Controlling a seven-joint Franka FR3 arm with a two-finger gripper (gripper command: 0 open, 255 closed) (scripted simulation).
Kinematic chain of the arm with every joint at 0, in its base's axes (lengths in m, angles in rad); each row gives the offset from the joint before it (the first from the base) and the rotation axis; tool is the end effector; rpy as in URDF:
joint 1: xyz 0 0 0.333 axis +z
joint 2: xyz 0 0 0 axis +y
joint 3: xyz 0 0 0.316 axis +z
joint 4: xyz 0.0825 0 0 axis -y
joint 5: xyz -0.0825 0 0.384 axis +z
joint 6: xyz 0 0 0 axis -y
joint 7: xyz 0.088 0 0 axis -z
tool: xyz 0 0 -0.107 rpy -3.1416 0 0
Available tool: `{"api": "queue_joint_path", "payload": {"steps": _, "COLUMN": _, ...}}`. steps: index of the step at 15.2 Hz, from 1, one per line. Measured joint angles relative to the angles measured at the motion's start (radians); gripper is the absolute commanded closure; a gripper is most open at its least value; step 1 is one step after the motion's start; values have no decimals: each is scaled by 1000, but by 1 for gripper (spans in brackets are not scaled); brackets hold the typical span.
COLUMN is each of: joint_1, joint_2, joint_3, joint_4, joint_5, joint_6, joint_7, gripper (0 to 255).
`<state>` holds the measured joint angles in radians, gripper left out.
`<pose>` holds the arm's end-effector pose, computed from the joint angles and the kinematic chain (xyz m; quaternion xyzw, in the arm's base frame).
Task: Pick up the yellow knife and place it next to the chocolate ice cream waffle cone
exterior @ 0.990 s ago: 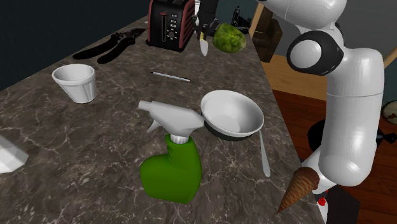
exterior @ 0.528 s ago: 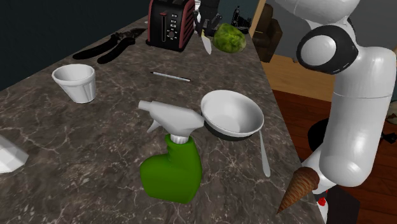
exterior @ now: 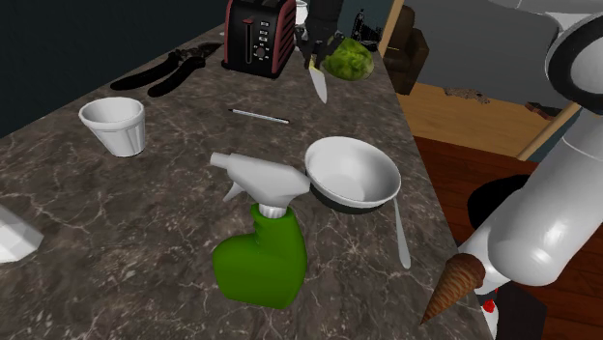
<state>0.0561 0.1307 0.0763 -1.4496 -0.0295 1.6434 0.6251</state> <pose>0.5977 0.0734 0.6134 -0.9693 0.2436 -0.0331 0.0026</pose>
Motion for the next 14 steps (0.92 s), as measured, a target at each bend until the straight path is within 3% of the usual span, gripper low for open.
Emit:
{"api": "queue_joint_path", "payload": {"steps": 7, "joint_1": 48, "joint_2": -226, "joint_3": 47, "joint_4": -271, "joint_5": 16, "joint_6": 44, "joint_7": 96, "gripper": 255}}
{"api": "queue_joint_path", "payload": {"steps": 14, "joint_1": 104, "joint_2": -391, "joint_3": 115, "joint_4": -438, "joint_5": 46, "joint_6": 47, "joint_7": 212, "gripper": 255}}
